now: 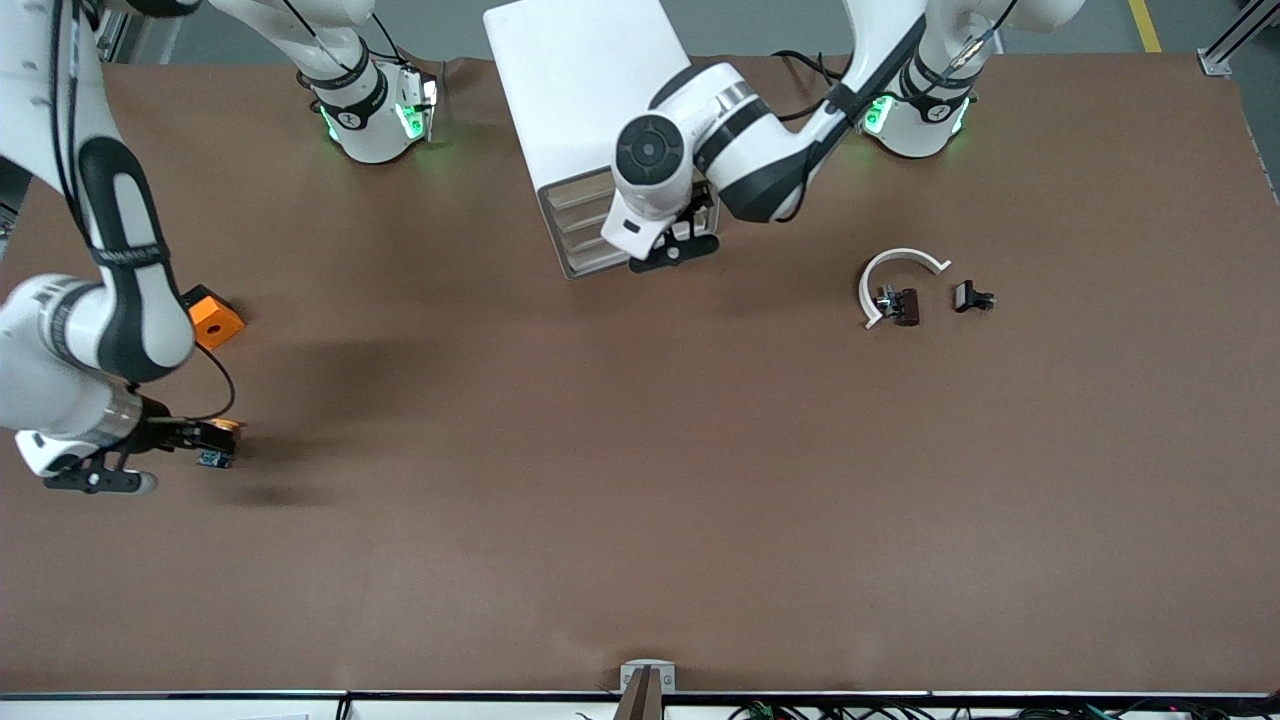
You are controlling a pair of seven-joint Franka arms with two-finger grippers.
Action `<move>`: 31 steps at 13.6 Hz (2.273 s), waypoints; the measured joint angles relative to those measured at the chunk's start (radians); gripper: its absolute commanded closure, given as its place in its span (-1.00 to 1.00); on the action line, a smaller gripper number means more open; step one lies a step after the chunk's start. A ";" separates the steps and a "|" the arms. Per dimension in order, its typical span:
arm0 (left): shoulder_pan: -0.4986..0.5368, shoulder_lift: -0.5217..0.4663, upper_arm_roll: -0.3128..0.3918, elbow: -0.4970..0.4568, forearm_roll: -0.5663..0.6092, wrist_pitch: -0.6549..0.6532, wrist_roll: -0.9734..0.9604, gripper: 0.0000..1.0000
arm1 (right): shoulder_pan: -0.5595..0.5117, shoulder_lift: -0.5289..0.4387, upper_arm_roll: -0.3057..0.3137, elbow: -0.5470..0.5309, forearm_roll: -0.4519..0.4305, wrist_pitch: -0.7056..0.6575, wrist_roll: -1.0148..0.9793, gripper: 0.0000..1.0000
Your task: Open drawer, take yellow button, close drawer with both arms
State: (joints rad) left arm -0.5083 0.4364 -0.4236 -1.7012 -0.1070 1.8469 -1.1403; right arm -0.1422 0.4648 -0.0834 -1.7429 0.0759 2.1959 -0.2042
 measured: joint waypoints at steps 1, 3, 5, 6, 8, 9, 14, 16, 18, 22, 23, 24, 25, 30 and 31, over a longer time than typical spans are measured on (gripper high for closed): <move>0.024 -0.001 0.000 0.000 0.000 0.000 0.001 -1.00 | 0.000 -0.050 -0.001 0.001 0.000 -0.066 0.000 -1.00; 0.071 -0.005 0.000 0.002 0.000 0.000 0.001 -1.00 | 0.000 -0.135 -0.003 0.010 0.000 -0.193 0.000 -1.00; 0.123 -0.017 0.000 0.003 0.000 0.001 0.001 -1.00 | -0.001 -0.199 -0.006 0.047 0.000 -0.347 0.006 -1.00; 0.149 -0.024 0.000 0.003 0.000 0.000 0.001 -1.00 | -0.001 -0.222 -0.007 0.072 0.000 -0.414 0.018 -1.00; 0.202 -0.039 0.001 0.002 0.000 0.000 0.001 -1.00 | -0.002 -0.265 -0.009 0.120 0.000 -0.523 0.053 -1.00; 0.227 -0.047 0.001 0.001 0.000 0.000 0.001 -1.00 | -0.002 -0.287 -0.010 0.133 0.000 -0.559 0.065 -1.00; 0.289 -0.103 0.000 -0.049 0.000 -0.003 0.000 -1.00 | -0.002 -0.364 -0.011 0.144 0.000 -0.649 0.152 -1.00; 0.304 -0.131 0.000 -0.071 0.000 -0.003 0.000 -1.00 | -0.002 -0.376 -0.008 0.146 0.000 -0.659 0.169 -1.00; 0.315 -0.145 0.000 -0.083 0.000 -0.003 0.000 -1.00 | -0.002 -0.378 -0.008 0.172 0.000 -0.674 0.179 -1.00; 0.324 -0.146 0.000 -0.084 0.004 -0.029 0.024 -1.00 | -0.003 -0.365 -0.008 0.198 0.000 -0.707 0.184 -1.00; 0.334 -0.146 0.001 -0.080 0.020 -0.054 0.054 -1.00 | -0.002 -0.354 -0.007 0.198 0.001 -0.705 0.187 -1.00; 0.345 -0.148 0.001 -0.075 0.053 -0.092 0.084 -1.00 | -0.002 -0.344 -0.006 0.201 0.003 -0.705 0.199 -1.00; 0.353 -0.152 0.001 -0.068 0.079 -0.129 0.114 -1.00 | -0.001 -0.340 -0.004 0.205 0.003 -0.705 0.214 -1.00; 0.454 -0.214 0.000 -0.055 0.100 -0.230 0.351 -1.00 | 0.005 -0.384 -0.003 0.236 0.003 -0.741 0.238 -1.00; 0.479 -0.227 0.000 -0.055 0.100 -0.243 0.389 -1.00 | 0.005 -0.403 -0.005 0.236 0.001 -0.766 0.244 -1.00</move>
State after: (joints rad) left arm -0.0297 0.2091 -0.4232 -1.7566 -0.0070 1.6043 -0.7512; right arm -0.1375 0.0619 -0.0881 -1.5069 0.0769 1.4296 0.0399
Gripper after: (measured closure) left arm 0.000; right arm 0.000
